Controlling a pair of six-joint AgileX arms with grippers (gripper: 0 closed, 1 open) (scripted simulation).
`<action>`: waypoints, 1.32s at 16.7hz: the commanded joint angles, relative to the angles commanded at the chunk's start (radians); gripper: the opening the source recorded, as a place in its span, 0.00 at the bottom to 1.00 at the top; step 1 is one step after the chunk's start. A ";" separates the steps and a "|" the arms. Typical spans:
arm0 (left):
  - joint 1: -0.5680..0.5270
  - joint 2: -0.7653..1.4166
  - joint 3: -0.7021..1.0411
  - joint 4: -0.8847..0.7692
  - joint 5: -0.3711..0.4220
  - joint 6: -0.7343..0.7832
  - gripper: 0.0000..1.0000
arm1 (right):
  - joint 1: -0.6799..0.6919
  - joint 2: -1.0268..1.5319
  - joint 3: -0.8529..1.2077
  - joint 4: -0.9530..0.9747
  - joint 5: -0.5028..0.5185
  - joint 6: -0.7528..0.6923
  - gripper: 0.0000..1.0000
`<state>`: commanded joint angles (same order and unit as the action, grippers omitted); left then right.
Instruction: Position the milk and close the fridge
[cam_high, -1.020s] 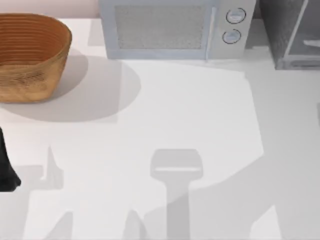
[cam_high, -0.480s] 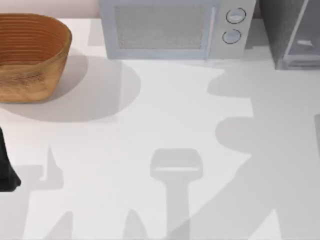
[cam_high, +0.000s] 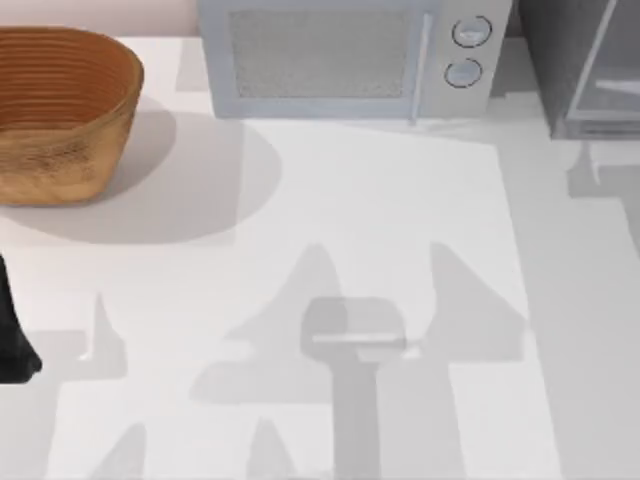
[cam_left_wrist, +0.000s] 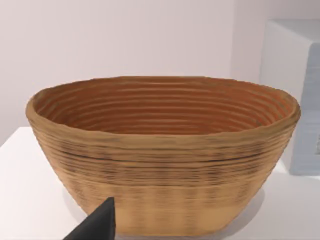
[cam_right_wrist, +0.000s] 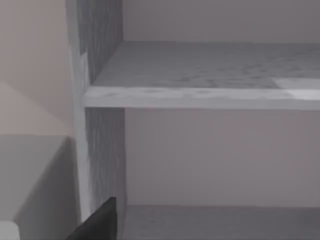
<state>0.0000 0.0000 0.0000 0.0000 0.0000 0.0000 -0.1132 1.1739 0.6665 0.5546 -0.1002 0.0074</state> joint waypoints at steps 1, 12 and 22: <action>0.000 0.000 0.000 0.000 0.000 0.000 1.00 | 0.010 -0.119 -0.061 -0.051 0.009 0.000 1.00; 0.000 0.000 0.000 0.000 0.000 0.000 1.00 | 0.104 -1.102 -0.615 -0.512 0.092 -0.006 1.00; 0.000 0.000 0.000 0.000 0.000 0.000 1.00 | 0.110 -1.179 -0.657 -0.565 0.100 -0.007 1.00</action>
<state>0.0000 0.0000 0.0000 0.0000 0.0000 0.0000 -0.0032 -0.0054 0.0099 -0.0105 -0.0003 0.0008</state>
